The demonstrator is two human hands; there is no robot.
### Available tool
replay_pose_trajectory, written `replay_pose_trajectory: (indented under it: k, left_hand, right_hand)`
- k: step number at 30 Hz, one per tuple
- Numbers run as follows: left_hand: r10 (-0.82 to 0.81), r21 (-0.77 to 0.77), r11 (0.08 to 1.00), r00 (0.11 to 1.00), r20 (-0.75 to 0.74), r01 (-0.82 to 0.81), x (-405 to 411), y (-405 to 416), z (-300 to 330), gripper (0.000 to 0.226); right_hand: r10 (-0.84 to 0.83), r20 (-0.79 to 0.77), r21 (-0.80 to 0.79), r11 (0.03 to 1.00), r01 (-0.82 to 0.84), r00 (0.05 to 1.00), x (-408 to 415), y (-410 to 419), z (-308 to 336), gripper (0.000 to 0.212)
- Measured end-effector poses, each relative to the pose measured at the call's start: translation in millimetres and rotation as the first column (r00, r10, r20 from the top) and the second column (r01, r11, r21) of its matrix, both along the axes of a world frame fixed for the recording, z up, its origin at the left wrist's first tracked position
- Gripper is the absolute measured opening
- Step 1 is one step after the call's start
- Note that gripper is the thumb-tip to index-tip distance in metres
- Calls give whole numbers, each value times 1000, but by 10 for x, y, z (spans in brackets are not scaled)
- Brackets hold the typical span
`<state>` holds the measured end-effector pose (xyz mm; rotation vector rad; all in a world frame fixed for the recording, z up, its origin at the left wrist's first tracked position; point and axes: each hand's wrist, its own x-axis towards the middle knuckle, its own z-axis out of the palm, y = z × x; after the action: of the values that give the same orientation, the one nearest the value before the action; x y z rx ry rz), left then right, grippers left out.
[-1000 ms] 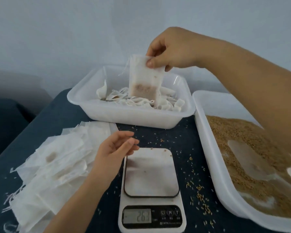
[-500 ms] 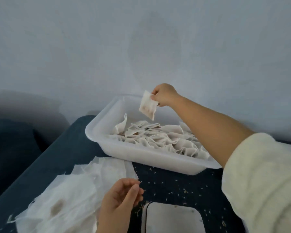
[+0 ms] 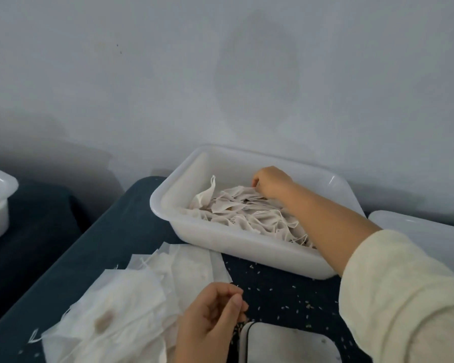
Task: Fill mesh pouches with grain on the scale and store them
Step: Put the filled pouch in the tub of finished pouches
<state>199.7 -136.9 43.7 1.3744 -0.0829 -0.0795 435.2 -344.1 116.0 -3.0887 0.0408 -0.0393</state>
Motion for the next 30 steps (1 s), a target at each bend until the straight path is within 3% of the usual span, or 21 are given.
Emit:
replay_pose_trajectory:
  k: [10, 14, 16, 18, 20, 24, 27, 30]
  left_hand:
    - [-24, 133, 991, 992, 123, 7, -86, 71, 85, 12]
    - [-47, 136, 990, 992, 119, 30, -199, 66, 163, 13]
    - [-97, 208, 976, 982, 161, 63, -273, 63, 237, 17]
    - [-145, 412, 911, 950, 277, 19, -336, 121, 302, 18]
    - [-151, 579, 805, 899, 412, -130, -395, 260, 348, 14]
    - [-73, 729, 563, 855, 514, -390, -443, 738, 239, 18]
    - [40, 783, 468, 895, 444, -409, -349, 1100, 111, 30]
    - [83, 886, 393, 970, 230, -244, -156, 1323, 72, 43]
  right_hand:
    - [169, 200, 252, 943, -218, 965, -1034, 391, 681, 12]
    - [271, 195, 310, 895, -321, 943, -1673, 624, 705, 10]
    - [317, 161, 312, 882, -353, 935, -1942, 724, 635, 12]
    - [356, 120, 304, 875, -376, 927, -2160, 811, 539, 14]
    - [365, 60, 323, 874, -364, 929, -2323, 879, 420, 16]
    - [381, -52, 349, 873, -340, 923, -2500, 1016, 178, 18]
    - [364, -81, 384, 871, -308, 928, -2484, 1173, 41, 21]
    - [303, -69, 460, 855, -240, 950, -2389, 1415, -91, 28]
